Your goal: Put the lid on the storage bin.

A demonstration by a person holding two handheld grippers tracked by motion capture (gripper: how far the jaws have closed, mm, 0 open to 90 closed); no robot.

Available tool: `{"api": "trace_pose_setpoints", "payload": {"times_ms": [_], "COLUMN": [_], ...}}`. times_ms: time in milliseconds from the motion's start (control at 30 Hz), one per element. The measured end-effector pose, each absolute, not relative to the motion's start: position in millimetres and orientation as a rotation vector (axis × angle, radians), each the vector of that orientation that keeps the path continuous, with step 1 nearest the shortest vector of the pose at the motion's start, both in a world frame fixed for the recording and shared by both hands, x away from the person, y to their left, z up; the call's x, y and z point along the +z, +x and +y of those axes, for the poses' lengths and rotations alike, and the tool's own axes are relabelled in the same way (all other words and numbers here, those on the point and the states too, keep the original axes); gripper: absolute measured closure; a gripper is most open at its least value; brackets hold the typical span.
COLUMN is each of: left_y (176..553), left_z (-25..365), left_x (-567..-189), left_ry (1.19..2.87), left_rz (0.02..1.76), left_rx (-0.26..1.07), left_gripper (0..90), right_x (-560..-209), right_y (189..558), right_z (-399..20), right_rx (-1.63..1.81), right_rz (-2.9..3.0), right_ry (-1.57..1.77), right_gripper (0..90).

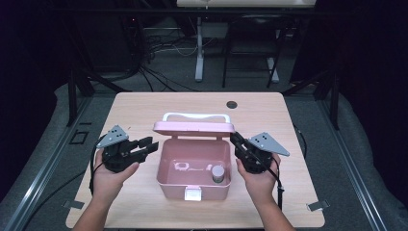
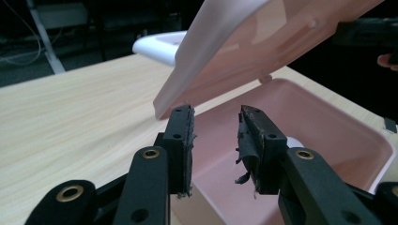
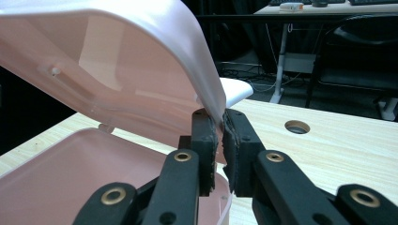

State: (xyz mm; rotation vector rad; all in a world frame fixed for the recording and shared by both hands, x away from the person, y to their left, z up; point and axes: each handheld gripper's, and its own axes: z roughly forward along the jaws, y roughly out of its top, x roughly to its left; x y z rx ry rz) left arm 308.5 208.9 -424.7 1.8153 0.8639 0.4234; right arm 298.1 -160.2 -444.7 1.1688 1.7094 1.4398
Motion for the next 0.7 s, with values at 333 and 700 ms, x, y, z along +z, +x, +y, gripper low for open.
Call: {"api": "trace_pose_setpoints", "payload": {"times_ms": [333,700], "left_y": [299,293], "left_z": [207,204], "left_x": [-416,-414], "left_ry": [1.745,1.691], "left_rz": [0.83,0.797], "left_rx": [0.501,0.554], "left_gripper": [69.4,76.2], "right_x": [-447,-450], "right_y": [295,292], "right_z": [-161,-162], "right_rx": [1.448,1.444], "right_rz": [1.709,1.72], "right_ry": [1.164,1.162], "right_gripper": [81.5,79.8]}}
